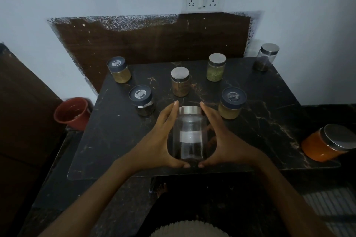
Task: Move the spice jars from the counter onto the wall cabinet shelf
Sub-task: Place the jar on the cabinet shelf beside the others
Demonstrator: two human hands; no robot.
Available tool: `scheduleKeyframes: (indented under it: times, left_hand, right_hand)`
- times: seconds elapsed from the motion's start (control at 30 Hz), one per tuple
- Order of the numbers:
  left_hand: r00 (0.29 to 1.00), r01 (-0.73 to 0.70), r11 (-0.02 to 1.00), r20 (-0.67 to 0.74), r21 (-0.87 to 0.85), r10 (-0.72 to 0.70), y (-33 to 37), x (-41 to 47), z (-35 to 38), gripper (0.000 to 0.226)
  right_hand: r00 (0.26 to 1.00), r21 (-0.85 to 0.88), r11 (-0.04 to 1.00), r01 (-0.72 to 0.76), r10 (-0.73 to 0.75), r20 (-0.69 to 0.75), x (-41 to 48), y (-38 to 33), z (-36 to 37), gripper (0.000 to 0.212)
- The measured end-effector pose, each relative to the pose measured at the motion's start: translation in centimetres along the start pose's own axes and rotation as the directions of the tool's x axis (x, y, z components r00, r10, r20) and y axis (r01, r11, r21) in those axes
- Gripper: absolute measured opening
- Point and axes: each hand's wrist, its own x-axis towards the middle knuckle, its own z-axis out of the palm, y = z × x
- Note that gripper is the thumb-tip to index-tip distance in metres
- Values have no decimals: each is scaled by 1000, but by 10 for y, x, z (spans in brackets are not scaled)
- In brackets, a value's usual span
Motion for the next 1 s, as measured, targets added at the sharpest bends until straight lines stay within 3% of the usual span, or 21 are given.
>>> scheduleKeyframes:
  times: [0.17,0.4,0.57,0.8,1.0]
  left_hand:
    - [999,-44,991,-6,124,45,4,2,3,128]
    - [1000,-13,994,-28,-109,10,11,-10,0,125]
    - [1000,-11,1000,22,-13,11,16,-9,10,134]
    - [998,28,981,-45,-190,-37,19,-14,1,126]
    - [999,19,992,28,-124,-16,24,-8,4,134]
  right_hand:
    - [1000,-57,998,-9,11,19,-1,-4,2,137]
    - [997,13,999,-40,39,64,-11,-7,-5,140]
    - [1000,-68,998,-15,17,22,-11,-13,2,135]
    - [998,72,997,-23,19,60,-16,-19,-7,140]
    - [1000,-46,999,26,-25,11,-11,-25,-3,132]
